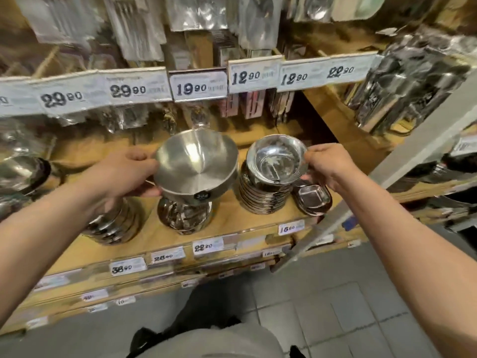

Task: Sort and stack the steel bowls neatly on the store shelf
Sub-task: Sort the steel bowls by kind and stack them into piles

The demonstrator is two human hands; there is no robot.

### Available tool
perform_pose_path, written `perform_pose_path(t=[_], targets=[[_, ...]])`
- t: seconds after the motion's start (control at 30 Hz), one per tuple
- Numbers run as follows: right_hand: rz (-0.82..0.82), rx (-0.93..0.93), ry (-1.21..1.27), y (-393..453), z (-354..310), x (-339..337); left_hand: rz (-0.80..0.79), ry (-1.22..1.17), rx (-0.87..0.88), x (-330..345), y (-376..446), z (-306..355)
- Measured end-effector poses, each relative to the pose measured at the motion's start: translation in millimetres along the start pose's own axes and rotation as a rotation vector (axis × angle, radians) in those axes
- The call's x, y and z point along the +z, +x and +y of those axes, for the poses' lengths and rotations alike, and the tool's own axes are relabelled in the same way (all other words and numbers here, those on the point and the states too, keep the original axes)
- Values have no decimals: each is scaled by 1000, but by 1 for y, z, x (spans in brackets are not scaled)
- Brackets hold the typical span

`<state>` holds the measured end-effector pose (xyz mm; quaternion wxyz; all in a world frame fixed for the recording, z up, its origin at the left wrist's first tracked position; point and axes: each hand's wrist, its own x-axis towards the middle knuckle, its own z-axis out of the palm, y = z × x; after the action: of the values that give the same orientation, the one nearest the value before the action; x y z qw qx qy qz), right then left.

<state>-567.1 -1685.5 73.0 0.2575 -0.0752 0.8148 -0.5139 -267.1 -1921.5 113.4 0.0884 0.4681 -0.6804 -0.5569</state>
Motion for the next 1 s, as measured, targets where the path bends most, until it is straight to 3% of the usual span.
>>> perform_pose_path(t=[0.37,1.0], targets=[[-105,-89,-103,32,10,9,108,-56,-113,12,-16,-8],[55,-262,-349,30,28,15,131,-42,-139,20,-33,-7]])
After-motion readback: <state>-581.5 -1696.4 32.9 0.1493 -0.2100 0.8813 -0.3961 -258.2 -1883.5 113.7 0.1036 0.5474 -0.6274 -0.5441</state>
